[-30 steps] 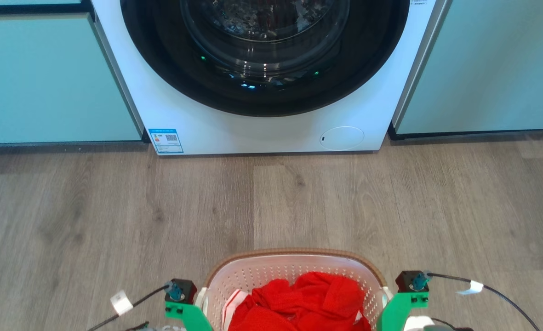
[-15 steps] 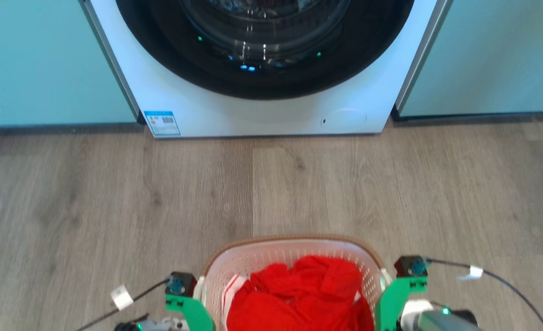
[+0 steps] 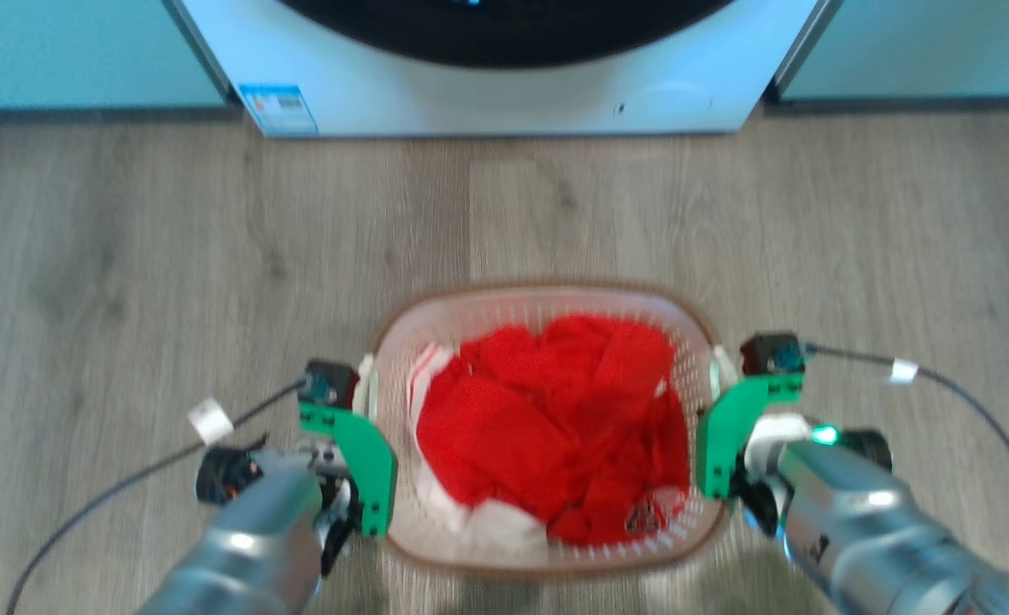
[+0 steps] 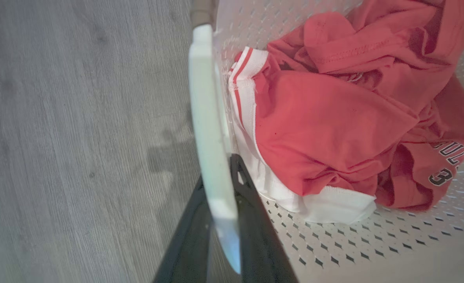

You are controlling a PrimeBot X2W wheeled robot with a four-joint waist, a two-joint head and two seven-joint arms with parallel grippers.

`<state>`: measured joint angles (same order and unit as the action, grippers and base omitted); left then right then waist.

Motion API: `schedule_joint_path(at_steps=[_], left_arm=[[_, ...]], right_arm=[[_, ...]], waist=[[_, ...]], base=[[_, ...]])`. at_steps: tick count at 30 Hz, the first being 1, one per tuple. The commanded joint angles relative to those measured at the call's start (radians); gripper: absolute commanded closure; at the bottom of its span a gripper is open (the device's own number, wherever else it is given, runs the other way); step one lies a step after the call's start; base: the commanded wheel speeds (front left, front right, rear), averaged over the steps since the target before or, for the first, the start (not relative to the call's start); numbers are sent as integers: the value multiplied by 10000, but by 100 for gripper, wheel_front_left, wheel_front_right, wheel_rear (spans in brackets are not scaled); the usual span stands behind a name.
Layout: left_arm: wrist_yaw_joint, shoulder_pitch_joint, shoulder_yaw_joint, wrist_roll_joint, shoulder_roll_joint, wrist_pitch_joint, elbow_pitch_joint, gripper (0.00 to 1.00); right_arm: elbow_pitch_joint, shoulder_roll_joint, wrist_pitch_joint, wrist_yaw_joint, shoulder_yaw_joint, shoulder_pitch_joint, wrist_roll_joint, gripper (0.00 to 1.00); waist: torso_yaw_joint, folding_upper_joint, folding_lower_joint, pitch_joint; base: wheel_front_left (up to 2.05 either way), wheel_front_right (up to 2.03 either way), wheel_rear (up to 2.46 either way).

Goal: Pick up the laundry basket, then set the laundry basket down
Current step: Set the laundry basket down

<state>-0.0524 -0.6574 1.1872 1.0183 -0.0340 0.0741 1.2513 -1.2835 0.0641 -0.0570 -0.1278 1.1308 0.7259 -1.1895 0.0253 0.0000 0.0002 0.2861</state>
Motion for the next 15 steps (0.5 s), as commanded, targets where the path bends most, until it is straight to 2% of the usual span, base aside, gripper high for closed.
schedule_joint_path(at_steps=[1, 9, 15], left_arm=[[20, -687, -62, -159, -162, 191, -54, 100], [91, -2007, -57, -205, -162, 418, -179, 100], [96, -2682, -65, -177, -162, 529, -208, 100]], right_arm=[[100, -139, -264, -29, 24, 431, -41, 100], [-55, -139, -616, -29, -157, 1709, 48, 100], [-69, 7, -662, -29, -425, 2242, 423, 100]], waist=[[86, 0, -2, 822], [293, 0, -2, 2446], [390, 0, -2, 3275]], base=[[0, 0, 0], [0, 0, 0], [0, 0, 0]])
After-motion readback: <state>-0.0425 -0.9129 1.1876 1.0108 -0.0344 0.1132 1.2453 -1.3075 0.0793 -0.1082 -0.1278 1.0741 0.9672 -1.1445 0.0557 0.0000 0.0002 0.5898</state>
